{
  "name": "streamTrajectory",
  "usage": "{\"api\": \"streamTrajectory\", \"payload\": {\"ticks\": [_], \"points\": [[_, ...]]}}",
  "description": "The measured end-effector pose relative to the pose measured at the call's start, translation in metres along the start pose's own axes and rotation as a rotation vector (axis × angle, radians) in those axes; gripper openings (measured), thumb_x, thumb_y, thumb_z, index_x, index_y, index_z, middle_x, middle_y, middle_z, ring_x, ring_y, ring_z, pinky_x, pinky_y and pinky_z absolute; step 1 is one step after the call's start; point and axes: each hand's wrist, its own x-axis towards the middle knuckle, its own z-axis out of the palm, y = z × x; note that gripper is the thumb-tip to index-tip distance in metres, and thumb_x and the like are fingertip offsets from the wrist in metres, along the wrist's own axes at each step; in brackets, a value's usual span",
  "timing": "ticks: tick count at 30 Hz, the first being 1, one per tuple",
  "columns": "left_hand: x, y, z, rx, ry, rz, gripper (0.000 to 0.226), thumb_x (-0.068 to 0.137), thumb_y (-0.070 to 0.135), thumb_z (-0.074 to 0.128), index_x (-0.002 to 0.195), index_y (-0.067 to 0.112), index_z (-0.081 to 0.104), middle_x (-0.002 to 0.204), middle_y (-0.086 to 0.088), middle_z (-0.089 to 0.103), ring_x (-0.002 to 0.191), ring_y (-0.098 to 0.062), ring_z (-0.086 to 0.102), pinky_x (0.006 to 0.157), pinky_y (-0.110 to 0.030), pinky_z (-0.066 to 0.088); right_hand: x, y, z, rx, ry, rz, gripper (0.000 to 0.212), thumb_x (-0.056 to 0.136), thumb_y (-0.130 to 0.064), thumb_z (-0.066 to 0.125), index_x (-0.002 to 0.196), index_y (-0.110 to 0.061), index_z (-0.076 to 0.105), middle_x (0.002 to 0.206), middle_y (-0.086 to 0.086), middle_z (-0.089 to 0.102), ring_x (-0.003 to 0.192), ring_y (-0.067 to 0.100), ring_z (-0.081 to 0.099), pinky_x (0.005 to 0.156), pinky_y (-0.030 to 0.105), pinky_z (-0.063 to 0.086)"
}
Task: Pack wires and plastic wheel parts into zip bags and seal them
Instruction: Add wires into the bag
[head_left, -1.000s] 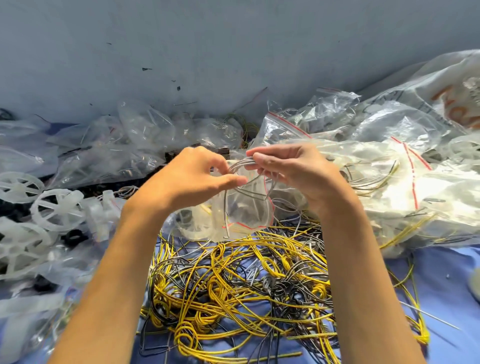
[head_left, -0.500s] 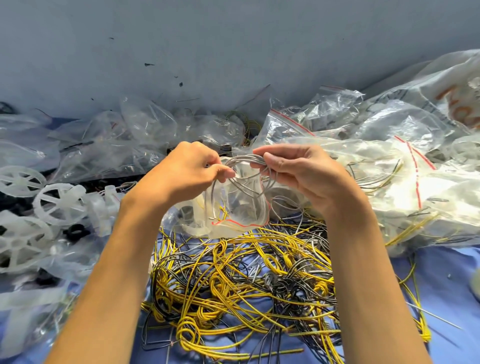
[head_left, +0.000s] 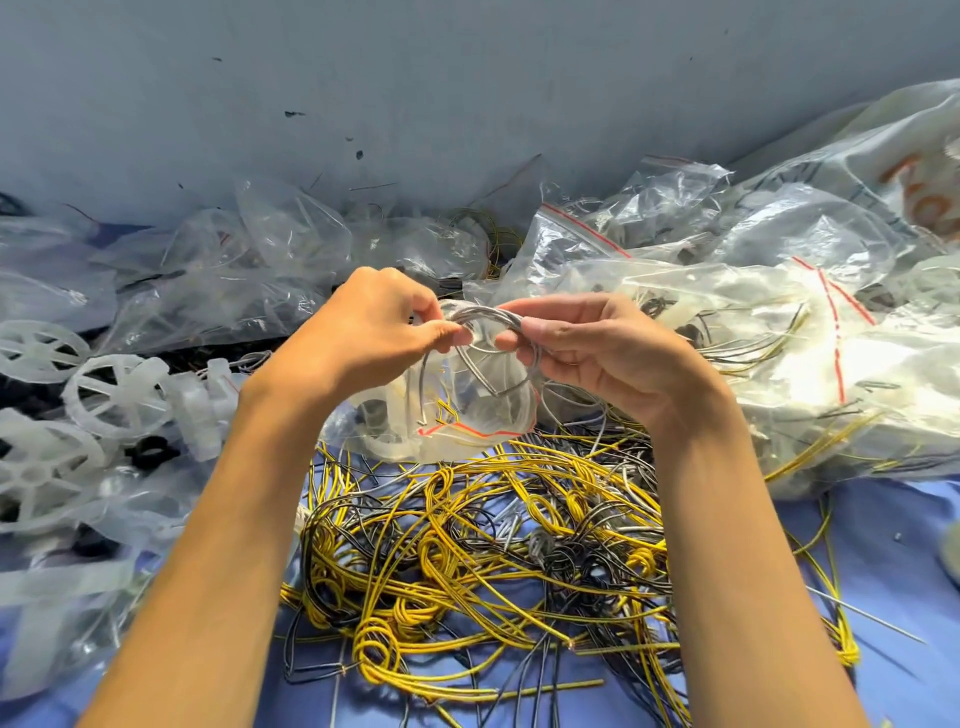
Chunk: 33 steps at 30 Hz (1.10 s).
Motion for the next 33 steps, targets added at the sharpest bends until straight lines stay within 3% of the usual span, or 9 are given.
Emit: {"api": "streamTrajectory", "payload": {"ticks": [7,10,13,18,25,33], "points": [[0.000,-0.001,0.000,-0.057,0.005,0.018,0.025,0.074,0.041,0.074,0.069,0.018,0.073,0.044,0.003,0.046,0.040,-0.007,0.033,0.038,-0.014,0.025,-0.001,-0.004,-0.001,-0.101,0.064,0.010,0.020,0.058,-0.016,0.073,0.076,-0.022,0.079,0.075,0.000,0.074,0.069,0.007,0.069,0.067,0.014,0.054],[-0.001,-0.001,-0.001,-0.039,0.001,0.018,0.025,0.074,0.041,0.074,0.069,0.017,0.073,0.046,0.002,0.046,0.040,-0.006,0.036,0.038,-0.013,0.025,0.001,-0.004,0.001,-0.132,0.134,0.003,0.015,0.069,-0.004,0.072,0.070,-0.018,0.078,0.070,0.001,0.073,0.063,0.008,0.068,0.060,0.012,0.052],[0.000,-0.001,-0.002,-0.035,0.008,0.021,0.024,0.075,0.039,0.073,0.072,0.015,0.074,0.046,0.005,0.046,0.040,-0.002,0.040,0.039,-0.012,0.026,0.002,-0.004,0.004,-0.122,0.205,-0.030,0.020,0.078,0.004,0.067,0.076,-0.014,0.075,0.066,0.002,0.072,0.059,0.007,0.067,0.055,0.010,0.050],[0.001,-0.001,0.000,0.000,0.013,0.017,0.025,0.076,0.039,0.074,0.074,0.014,0.073,0.047,0.004,0.045,0.040,-0.006,0.038,0.039,-0.013,0.027,0.003,-0.002,0.005,-0.050,0.240,-0.049,0.018,0.088,0.001,0.058,0.083,-0.012,0.071,0.065,-0.002,0.071,0.060,0.003,0.065,0.054,0.007,0.046],[-0.001,0.000,-0.001,0.003,0.003,0.061,0.022,0.076,0.038,0.073,0.067,0.019,0.067,0.046,0.007,0.044,0.040,-0.002,0.039,0.040,-0.011,0.028,0.005,-0.004,0.009,0.139,0.302,0.034,0.017,0.089,0.000,0.056,0.084,-0.010,0.069,0.065,0.000,0.071,0.058,0.003,0.065,0.049,0.006,0.045],[-0.003,-0.001,-0.005,-0.002,-0.015,0.093,0.022,0.076,0.035,0.074,0.068,0.015,0.068,0.049,0.007,0.045,0.043,0.000,0.040,0.043,-0.011,0.029,0.010,-0.005,0.018,-0.076,0.474,-0.097,0.023,0.084,0.005,0.061,0.072,-0.011,0.071,0.054,-0.002,0.065,0.053,0.004,0.059,0.054,0.009,0.047]]}}
